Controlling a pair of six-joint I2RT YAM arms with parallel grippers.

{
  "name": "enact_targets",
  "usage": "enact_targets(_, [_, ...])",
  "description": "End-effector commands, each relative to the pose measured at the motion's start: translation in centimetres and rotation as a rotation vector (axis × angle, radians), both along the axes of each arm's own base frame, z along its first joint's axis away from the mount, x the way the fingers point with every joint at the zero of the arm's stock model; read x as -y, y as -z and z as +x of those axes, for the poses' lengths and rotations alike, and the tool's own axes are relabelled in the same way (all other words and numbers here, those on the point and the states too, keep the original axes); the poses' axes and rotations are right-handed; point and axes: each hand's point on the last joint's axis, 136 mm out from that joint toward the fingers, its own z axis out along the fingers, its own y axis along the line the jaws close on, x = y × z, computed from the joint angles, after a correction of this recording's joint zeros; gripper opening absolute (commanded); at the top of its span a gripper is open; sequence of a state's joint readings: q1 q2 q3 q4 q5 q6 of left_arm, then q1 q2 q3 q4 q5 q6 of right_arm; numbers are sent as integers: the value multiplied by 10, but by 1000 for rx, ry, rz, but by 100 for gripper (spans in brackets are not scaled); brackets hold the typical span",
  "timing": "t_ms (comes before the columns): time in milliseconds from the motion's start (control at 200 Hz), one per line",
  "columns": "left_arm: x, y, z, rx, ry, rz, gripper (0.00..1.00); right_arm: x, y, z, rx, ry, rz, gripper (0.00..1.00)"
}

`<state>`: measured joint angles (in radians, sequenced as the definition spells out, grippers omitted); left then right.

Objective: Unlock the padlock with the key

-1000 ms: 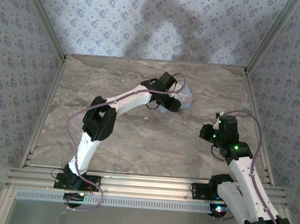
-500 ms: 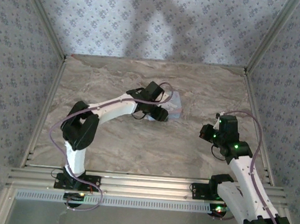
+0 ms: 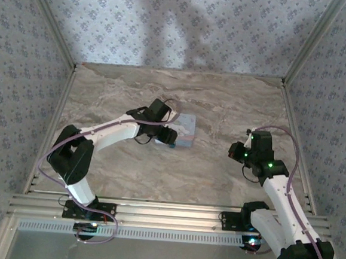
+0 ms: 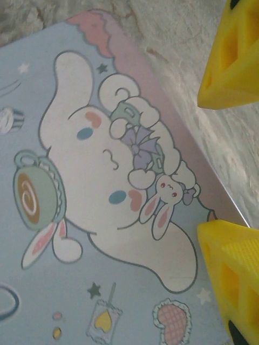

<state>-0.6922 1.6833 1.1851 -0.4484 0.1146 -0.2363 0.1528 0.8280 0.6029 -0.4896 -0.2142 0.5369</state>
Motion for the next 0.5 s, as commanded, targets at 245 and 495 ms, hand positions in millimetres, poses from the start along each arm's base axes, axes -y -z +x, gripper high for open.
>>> enact_targets(245, [-39, -2, 11, -21, -72, 19, 62, -31, -16, 9, 65, -147, 86, 0])
enact_targets(495, [-42, -47, 14, 117, -86, -92, 72, -84, -29, 17, 113, -351, 131, 0])
